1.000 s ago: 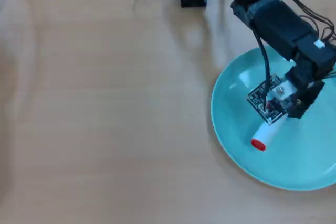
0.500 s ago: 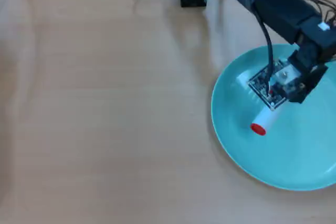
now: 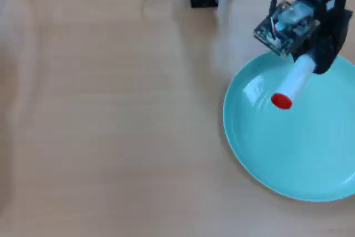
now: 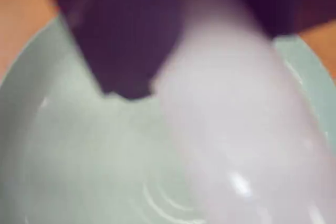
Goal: Pick up the red pen.
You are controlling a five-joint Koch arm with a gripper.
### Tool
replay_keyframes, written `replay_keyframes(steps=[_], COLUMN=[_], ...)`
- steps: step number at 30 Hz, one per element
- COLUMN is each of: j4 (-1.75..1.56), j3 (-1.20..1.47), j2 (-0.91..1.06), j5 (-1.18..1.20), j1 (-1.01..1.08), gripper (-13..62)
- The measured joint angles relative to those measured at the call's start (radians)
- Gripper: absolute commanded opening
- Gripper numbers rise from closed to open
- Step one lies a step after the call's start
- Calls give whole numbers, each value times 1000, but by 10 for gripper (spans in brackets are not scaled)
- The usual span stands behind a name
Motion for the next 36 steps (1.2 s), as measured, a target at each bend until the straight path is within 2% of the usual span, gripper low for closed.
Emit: replay_keyframes(steps=[19, 36], j4=[-135, -135], j3=[0, 0], j2=[21, 21], j5=[2, 127], j1=[-14, 41], gripper=[-69, -69])
